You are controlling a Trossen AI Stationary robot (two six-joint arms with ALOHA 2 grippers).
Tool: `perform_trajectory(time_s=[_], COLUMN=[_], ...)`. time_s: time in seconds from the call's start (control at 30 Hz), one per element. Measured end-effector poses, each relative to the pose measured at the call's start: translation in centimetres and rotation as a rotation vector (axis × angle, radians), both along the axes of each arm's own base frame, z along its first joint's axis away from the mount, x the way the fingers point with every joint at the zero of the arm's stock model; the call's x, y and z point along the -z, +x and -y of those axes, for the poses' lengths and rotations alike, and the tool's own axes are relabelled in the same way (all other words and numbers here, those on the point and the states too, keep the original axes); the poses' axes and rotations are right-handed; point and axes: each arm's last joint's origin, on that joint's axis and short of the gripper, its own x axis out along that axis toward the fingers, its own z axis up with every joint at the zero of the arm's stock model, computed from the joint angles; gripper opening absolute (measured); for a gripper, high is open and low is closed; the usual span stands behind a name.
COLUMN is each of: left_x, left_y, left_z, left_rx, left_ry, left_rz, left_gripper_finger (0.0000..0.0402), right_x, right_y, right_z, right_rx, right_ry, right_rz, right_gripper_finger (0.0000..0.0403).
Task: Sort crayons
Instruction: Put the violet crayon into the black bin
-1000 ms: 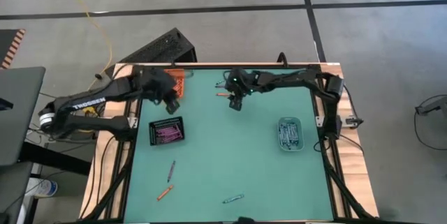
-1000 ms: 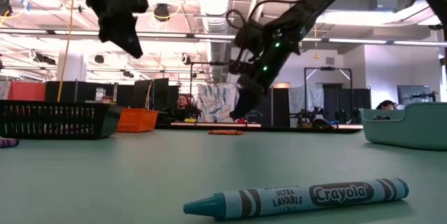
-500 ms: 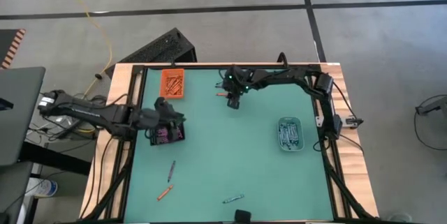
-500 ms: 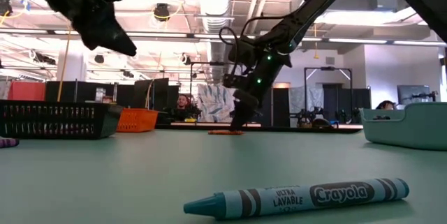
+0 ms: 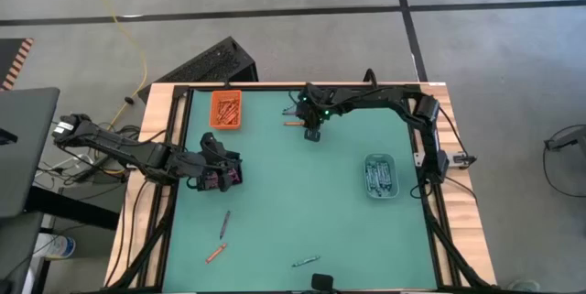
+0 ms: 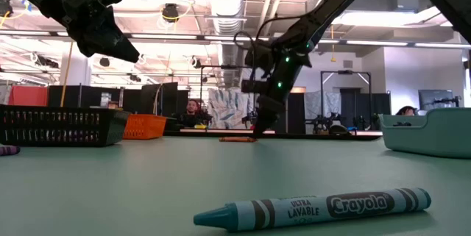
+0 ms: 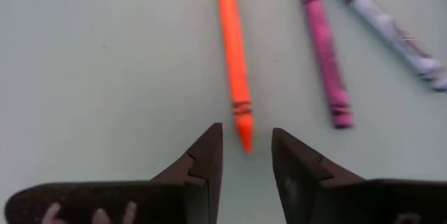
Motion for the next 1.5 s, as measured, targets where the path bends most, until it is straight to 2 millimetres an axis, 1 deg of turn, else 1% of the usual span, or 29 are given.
perform_trajectory(time_s=[0.13,0.2,0.33,0.53,0.57,0.63,0.7,0.73,0.8,0.83,0.87,0.97,1.03,1.1,1.23,1.47,1.5], left_x=[0.0,0.0,0.0,-0.1,-0.1,-0.1,-0.1,-0.1,-0.1,-0.2,-0.2,-0.2,-0.1,-0.1,-0.1,-0.1,-0.1], left_y=[0.0,0.0,0.0,0.0,0.0,-0.1,-0.1,-0.1,-0.1,0.0,0.0,0.0,0.0,0.0,0.0,0.0,0.0], left_z=[0.0,0.0,-0.1,-0.1,-0.2,-0.2,-0.3,-0.3,-0.3,-0.3,-0.3,-0.4,-0.4,-0.4,-0.4,-0.4,-0.4], left_rx=[0.007,-0.002,-0.009,-0.03,-0.041,-0.06,-0.069,-0.071,-0.073,-0.073,-0.075,-0.078,-0.076,-0.064,-0.058,-0.058,-0.058], left_ry=[0.019,0.025,0.029,0.044,0.051,0.062,0.068,0.069,0.074,0.074,0.074,0.074,0.074,0.067,0.071,0.071,0.071], left_rz=[-0.005,-0.004,-0.002,-0.001,0.001,0.003,0.004,0.004,0.003,0.007,0.009,0.008,0.003,0.002,-0.005,-0.006,-0.006], left_gripper_finger=[0.0094,0.0094,0.0094,0.0094,0.0094,0.0094,0.0094,0.0094,0.0094,0.0094,0.0094,0.0094,0.0094,0.0094,0.0094,0.0094,0.0094], right_x=[-2.1,-2.3,-2.2,-2.4,-2.4,-1.5,-0.3,0.2,0.2,0.6,0.5,0.9,0.2,-0.1,0.3,0.5,0.8], right_y=[-0.2,-0.2,-0.3,-0.9,-1.0,-0.9,-1.2,-1.0,-0.4,-0.1,0.4,0.6,1.0,0.9,0.8,0.4,0.5], right_z=[0.4,0.7,1.9,3.3,3.6,4.0,4.3,4.5,4.9,5.0,5.2,5.7,6.2,6.4,6.3,6.0,5.9], right_rx=[-0.003,-0.01,-0.001,-0.013,-0.023,-0.042,-0.039,-0.043,-0.051,-0.059,-0.079,-0.084,-0.082,-0.073,-0.06,-0.046,-0.041], right_ry=[-0.049,-0.066,-0.098,-0.123,-0.102,-0.072,-0.036,-0.032,-0.032,-0.024,-0.019,0.045,0.041,0.06,0.088,0.118,0.109], right_rz=[0.067,0.083,0.114,0.145,0.158,0.155,0.108,0.099,0.118,0.105,0.117,0.079,0.092,0.068,0.004,-0.046,-0.062], right_gripper_finger=[0.0128,0.0131,0.0144,0.018,0.0186,0.0198,0.0207,0.021,0.0215,0.0216,0.0216,0.0216,0.0215,0.0212,0.0201,0.0163,0.0158])
